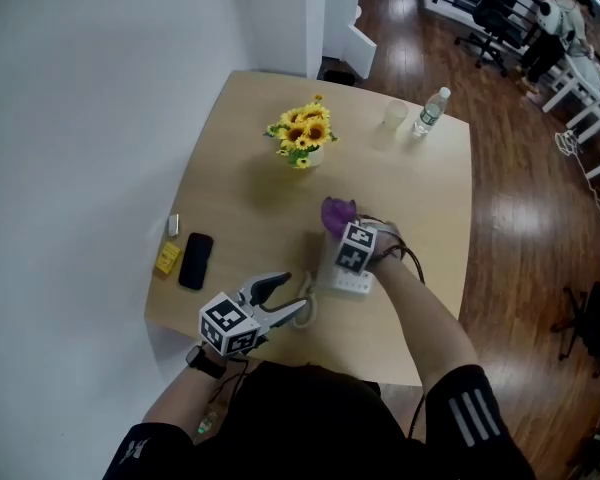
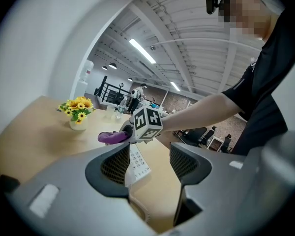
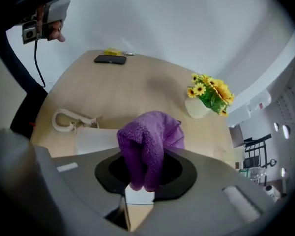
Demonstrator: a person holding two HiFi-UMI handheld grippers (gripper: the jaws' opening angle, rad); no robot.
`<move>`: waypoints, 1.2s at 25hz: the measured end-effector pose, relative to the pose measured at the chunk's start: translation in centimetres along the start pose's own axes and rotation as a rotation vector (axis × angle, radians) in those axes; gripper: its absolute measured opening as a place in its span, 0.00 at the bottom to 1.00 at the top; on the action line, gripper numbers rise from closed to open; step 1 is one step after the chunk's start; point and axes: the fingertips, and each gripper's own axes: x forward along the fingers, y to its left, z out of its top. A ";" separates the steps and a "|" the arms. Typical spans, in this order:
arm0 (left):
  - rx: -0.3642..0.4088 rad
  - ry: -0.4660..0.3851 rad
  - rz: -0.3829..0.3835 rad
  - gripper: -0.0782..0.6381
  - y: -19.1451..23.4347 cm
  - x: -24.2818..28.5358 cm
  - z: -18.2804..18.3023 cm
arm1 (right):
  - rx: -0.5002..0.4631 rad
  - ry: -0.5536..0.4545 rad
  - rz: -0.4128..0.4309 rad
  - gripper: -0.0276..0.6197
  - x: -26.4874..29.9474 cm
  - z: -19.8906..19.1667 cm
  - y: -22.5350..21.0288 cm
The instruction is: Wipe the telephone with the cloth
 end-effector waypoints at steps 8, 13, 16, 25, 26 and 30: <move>-0.004 -0.020 0.016 0.46 0.5 0.0 0.8 | -0.157 0.012 -0.042 0.17 0.6 -0.3 4.2; -0.003 -0.032 0.012 0.46 0.4 0.0 1.3 | -0.189 0.000 0.031 0.17 -1.7 0.1 9.3; -0.006 -0.032 0.019 0.46 0.3 0.0 0.7 | -0.270 0.036 0.049 0.17 -1.1 -1.1 12.5; 0.006 -0.019 0.055 0.46 0.1 -0.2 0.0 | -0.373 0.113 0.124 0.16 3.6 -4.6 20.7; 0.003 -0.012 0.062 0.46 0.1 -0.1 -0.1 | -0.368 0.109 0.141 0.16 3.4 -4.8 21.4; -0.003 0.056 0.093 0.46 1.3 1.1 -2.1 | -0.306 0.040 0.144 0.16 -0.1 -4.6 22.9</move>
